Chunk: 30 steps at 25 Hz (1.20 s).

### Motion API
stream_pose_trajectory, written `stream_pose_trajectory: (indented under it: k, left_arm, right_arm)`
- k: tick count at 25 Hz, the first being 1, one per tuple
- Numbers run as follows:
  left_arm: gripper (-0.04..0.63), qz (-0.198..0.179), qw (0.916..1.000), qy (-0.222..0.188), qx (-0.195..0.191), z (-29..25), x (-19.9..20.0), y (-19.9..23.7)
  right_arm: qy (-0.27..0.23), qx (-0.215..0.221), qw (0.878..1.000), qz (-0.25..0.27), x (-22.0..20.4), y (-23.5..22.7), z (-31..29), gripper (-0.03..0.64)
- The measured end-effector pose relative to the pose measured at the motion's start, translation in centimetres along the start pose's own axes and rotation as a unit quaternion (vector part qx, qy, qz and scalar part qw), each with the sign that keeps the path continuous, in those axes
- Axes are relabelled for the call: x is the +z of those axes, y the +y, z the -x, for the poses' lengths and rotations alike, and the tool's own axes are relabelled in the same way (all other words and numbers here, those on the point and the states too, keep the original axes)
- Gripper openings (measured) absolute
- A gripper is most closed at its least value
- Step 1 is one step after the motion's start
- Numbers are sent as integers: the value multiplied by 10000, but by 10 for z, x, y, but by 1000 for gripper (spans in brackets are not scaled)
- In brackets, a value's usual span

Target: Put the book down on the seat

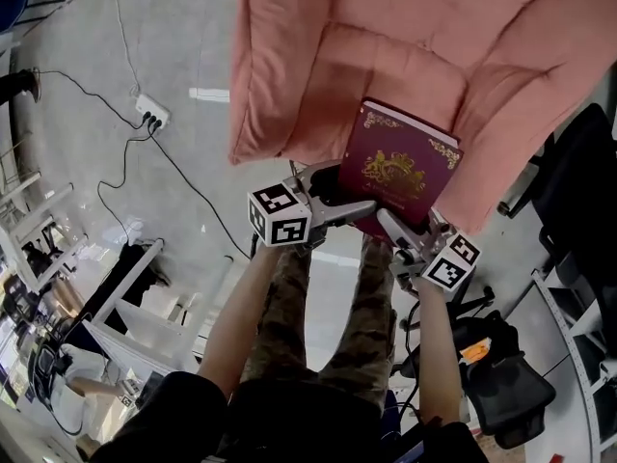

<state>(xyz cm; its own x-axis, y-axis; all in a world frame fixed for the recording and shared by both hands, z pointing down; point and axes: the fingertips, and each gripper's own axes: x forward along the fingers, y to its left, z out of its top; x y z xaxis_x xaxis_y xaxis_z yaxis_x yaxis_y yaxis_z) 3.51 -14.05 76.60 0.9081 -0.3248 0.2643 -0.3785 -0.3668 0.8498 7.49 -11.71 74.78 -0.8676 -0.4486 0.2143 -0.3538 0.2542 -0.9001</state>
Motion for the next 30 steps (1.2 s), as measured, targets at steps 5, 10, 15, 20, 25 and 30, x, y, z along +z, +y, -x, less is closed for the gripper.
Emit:
stream_pose_trajectory:
  k: [5, 10, 15, 20, 25, 30]
  left_arm:
    - [233, -1115, 9856, 802, 983, 17, -20, 38]
    - [132, -2060, 9591, 1151, 1566, 38, -20, 53]
    - [117, -2570, 9485, 811, 1662, 31, -13, 36]
    - [96, -2616, 9474, 435, 1790, 23, 1, 23]
    - [94, -2651, 9477, 404, 1732, 23, -2, 15]
    - [93, -2550, 9502, 353, 1756, 36, 6, 28]
  right_arm:
    - [-572, -807, 9948, -229, 23, -37, 22, 227]
    - [-717, -915, 9925, -381, 50, -69, 14, 227]
    - [-711, -744, 9941, -355, 74, -90, -19, 229]
    - [-643, -613, 9960, -71, 103, -103, -55, 230]
    - [-621, -528, 9967, -7, 116, -115, -76, 230]
    - [-505, -671, 9964, 93, 132, -144, -106, 230]
